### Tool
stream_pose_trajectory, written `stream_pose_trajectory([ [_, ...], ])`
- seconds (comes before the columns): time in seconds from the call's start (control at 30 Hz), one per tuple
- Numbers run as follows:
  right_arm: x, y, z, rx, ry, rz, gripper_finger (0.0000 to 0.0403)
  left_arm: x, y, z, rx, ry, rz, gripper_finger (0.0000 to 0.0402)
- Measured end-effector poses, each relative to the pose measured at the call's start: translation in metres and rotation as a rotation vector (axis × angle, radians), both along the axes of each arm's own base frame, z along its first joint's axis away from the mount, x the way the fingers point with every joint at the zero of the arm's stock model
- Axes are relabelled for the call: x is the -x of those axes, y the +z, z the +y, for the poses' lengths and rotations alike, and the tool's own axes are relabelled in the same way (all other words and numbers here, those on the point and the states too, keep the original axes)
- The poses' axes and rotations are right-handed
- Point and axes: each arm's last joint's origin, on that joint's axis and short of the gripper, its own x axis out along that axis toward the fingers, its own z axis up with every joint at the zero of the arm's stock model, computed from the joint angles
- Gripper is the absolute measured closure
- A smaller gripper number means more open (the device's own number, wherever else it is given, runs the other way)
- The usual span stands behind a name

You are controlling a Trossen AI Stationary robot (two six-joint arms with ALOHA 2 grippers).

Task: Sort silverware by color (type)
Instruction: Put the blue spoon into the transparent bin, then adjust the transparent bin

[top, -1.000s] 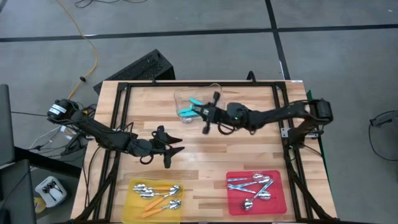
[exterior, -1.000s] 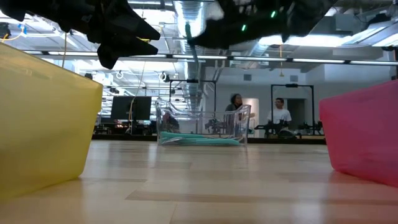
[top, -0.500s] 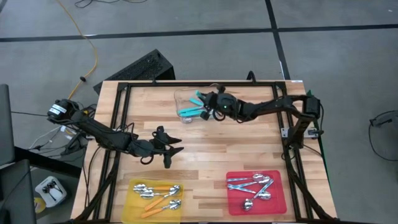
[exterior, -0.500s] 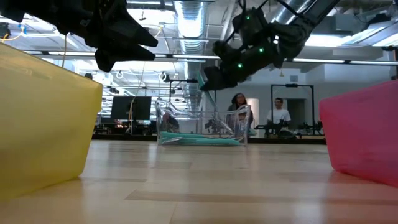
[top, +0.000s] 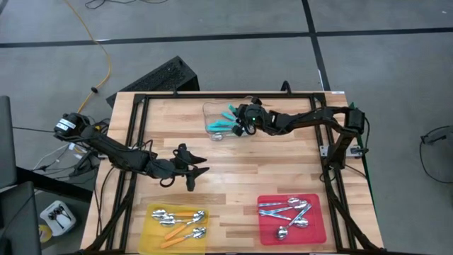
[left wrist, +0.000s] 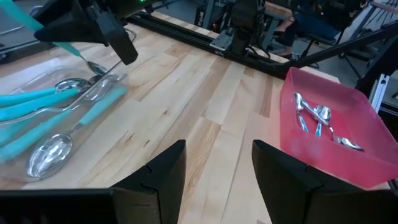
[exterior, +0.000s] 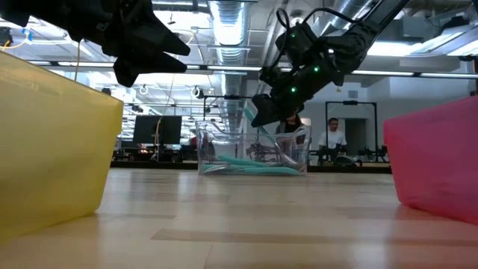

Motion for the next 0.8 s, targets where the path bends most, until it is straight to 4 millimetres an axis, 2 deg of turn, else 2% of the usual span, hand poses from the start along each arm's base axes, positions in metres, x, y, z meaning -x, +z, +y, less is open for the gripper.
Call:
stream_pose_trajectory([
  [0.2, -0.005, 0.008, -0.001, 0.007, 0.015, -0.020, 0.0189, 0.000, 0.000, 0.000, 0.000, 0.000, 0.000, 0.0235],
  [0.33, -0.010, 0.037, -0.001, 0.063, 0.035, -0.070, 0.0150, 0.000, 0.000, 0.000, 0.009, 0.003, -0.002, 0.0235],
  [0.5, -0.007, 0.074, 0.008, 0.038, 0.046, -0.075, 0.0146, 0.000, 0.000, 0.000, 0.017, 0.000, -0.003, 0.0235],
  [0.63, -0.001, 0.090, 0.033, 0.033, 0.109, -0.055, 0.0181, 0.000, 0.000, -0.001, 0.019, -0.003, -0.003, 0.0235],
  [0.7, -0.002, 0.089, 0.048, 0.025, 0.154, -0.027, 0.0222, 0.000, 0.000, 0.000, 0.016, 0.000, -0.001, 0.0235],
  [0.8, -0.008, 0.078, 0.066, 0.011, 0.210, 0.034, 0.0308, 0.000, -0.001, 0.000, 0.013, 0.005, 0.002, 0.0235],
])
